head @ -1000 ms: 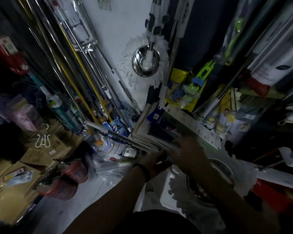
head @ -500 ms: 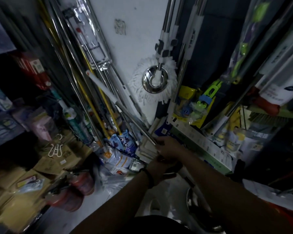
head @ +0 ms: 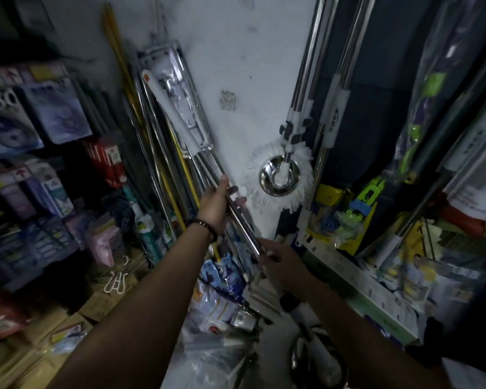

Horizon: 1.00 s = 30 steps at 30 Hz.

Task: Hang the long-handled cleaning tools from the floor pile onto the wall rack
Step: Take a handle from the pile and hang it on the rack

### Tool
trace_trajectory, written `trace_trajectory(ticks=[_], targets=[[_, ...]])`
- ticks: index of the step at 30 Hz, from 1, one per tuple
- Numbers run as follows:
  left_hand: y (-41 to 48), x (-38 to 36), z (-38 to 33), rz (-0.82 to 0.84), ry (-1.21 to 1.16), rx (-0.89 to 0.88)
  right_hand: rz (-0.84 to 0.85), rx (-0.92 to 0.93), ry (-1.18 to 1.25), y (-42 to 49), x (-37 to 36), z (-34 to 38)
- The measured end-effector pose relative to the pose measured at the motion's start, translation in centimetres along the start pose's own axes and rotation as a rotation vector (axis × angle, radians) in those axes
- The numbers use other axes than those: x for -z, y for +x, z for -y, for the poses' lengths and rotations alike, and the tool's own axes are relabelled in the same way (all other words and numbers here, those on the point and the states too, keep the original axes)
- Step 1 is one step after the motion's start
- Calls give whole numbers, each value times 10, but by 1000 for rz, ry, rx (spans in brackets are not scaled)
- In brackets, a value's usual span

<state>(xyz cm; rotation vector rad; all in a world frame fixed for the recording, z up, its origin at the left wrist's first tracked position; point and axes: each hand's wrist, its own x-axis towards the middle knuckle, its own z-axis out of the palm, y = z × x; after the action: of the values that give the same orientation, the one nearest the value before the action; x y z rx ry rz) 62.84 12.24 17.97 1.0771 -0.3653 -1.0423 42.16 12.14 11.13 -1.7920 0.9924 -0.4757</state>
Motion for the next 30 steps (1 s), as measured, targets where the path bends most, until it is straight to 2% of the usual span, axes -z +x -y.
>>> trace_trajectory(ticks=[2, 6, 9, 11, 13, 15, 18, 25, 30], targets=[[7, -8, -18, -43, -61, -87, -2, -5, 84, -4, -9, 8], [-2, -30, -37, -41, 17, -198, 18, -54, 215, -3, -12, 32], [-8, -45, -47, 35, 82, -250, 62, 0, 96, 5, -3, 53], [-11, -53, -53, 82, 133, -299, -7, 43, 31, 11, 9, 72], [-16, -60, -58, 151, 192, -370, -142, 71, 80, 14, 26, 102], [-19, -66, -63, 208, 239, -435, -279, 132, 113, 19, 49, 134], [-24, -78, -76, 283, 278, -503, -393, 270, 23, 33, 84, 180], [-24, -126, -124, 452, 268, -550, -433, 577, 9, 74, 145, 295], [-5, -166, -166, 531, 331, -524, -448, 683, 128, 111, 189, 348]])
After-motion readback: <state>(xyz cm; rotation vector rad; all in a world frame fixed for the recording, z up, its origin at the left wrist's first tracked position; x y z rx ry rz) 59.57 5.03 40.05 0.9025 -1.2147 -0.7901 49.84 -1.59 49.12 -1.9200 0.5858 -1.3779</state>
